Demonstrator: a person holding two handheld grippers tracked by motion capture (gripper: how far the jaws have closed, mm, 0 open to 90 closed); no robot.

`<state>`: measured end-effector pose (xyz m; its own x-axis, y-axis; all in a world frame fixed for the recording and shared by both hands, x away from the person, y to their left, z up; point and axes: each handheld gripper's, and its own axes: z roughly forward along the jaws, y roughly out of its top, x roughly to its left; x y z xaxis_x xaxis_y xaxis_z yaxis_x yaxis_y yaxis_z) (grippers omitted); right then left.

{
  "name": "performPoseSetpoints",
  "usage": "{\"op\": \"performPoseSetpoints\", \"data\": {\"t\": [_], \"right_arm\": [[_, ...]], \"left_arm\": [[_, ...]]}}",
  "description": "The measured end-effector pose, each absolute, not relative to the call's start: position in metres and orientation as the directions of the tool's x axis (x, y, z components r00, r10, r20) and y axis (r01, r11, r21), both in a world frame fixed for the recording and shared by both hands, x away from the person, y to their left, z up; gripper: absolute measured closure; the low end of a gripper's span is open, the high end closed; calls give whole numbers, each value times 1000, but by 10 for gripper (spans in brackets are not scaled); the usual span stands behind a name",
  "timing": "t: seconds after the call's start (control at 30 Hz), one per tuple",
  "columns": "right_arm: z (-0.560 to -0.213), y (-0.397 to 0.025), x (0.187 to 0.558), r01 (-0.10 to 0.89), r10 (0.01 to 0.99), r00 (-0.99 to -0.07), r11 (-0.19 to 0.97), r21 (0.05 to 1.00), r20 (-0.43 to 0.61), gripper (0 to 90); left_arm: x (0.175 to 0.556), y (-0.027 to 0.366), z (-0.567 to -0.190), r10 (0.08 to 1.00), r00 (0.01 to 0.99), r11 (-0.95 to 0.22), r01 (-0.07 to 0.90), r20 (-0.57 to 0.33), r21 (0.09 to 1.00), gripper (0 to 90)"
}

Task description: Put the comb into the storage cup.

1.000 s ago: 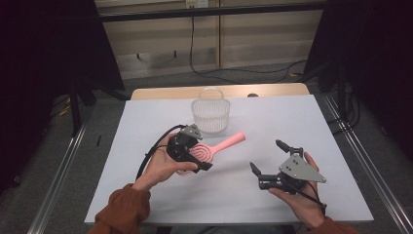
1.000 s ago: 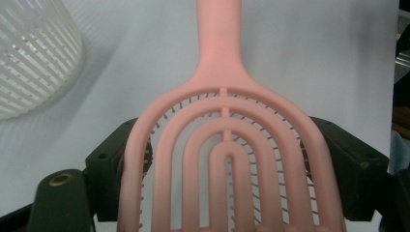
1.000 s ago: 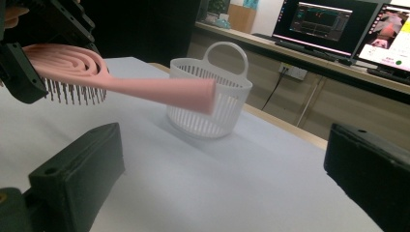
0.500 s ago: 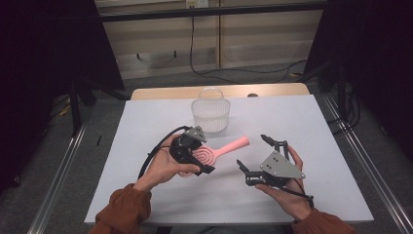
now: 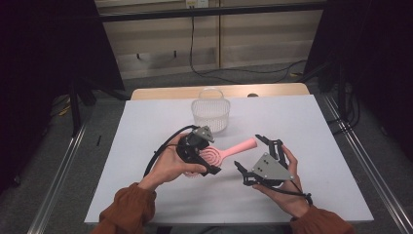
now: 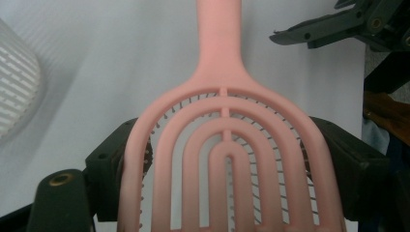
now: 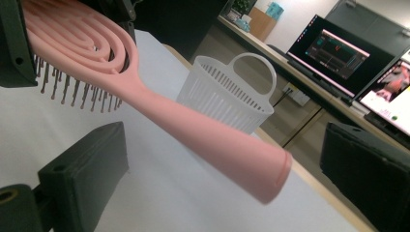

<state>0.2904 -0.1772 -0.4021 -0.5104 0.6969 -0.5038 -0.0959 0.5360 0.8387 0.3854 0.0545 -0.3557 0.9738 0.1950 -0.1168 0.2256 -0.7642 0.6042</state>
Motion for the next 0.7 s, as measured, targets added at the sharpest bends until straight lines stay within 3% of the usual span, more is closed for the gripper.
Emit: {"op": "performPoseSetpoints", "data": {"t": [0.7], "right_arm": [[-409,-159,296,-198,448,-429,801,565,-784,164]], "left_arm": [[387,35,-358,177,978,-795,210,-113,569,199]]}}
